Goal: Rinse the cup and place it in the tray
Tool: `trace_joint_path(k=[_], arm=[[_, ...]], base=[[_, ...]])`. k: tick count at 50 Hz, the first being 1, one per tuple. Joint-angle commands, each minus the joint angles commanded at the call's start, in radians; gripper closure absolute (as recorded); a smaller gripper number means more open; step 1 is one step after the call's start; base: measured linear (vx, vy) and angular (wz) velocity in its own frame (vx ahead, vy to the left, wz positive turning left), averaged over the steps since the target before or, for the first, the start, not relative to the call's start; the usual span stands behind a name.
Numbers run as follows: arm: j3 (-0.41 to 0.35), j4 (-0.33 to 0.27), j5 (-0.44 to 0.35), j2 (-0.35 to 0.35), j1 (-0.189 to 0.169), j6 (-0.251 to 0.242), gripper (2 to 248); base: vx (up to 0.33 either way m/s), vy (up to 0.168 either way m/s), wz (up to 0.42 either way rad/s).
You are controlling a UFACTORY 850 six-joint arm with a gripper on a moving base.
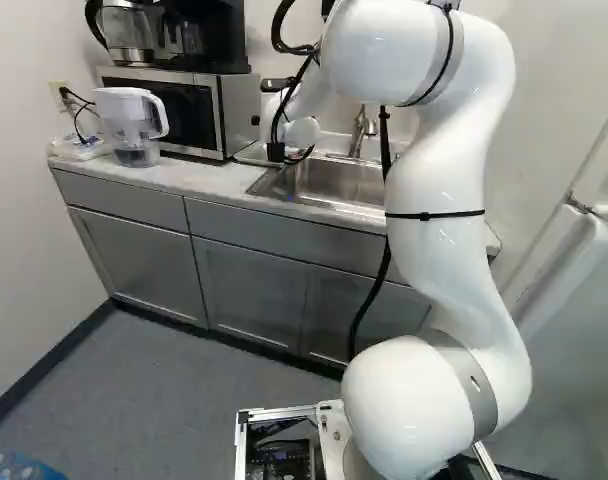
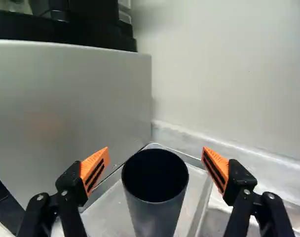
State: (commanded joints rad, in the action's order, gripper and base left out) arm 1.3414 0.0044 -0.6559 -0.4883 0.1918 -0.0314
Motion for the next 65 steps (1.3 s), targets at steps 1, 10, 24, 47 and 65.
trace_joint_path(k=[1,10,24,47,65], arm=[[0.001,0.000,0.000,0.001,0.000,0.000,3],[0.009,0.000,0.003,0.010,0.000,0.000,3],[0.023,0.000,0.032,0.023,0.000,0.000,3],[0.042,0.000,0.084,0.046,-0.009,0.000,3],[0.045,0.000,0.119,0.075,-0.047,0.000,3]], base=[[0.000,0.000,0.000],[0.000,0.000,0.000],[0.000,0.000,0.000],[0.000,0.000,0.000],[0.000,0.000,0.000]])
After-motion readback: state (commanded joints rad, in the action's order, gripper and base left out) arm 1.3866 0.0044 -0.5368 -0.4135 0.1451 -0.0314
